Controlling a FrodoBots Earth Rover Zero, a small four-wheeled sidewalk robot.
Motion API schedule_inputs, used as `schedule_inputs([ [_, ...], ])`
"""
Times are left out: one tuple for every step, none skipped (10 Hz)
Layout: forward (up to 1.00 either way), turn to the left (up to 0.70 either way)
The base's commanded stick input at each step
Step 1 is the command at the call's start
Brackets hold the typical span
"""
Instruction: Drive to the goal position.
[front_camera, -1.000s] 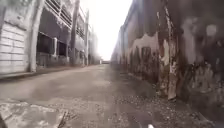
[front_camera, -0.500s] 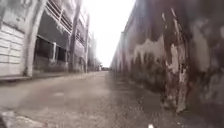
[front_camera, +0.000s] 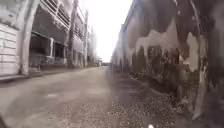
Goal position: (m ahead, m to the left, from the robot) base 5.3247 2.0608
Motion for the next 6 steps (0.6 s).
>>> schedule_inputs([
  [0.5,0.0],
  [0.5,0.0],
  [0.5,0.0],
  [0.5,0.0],
  [0.5,0.5],
  [0.5,0.5],
])
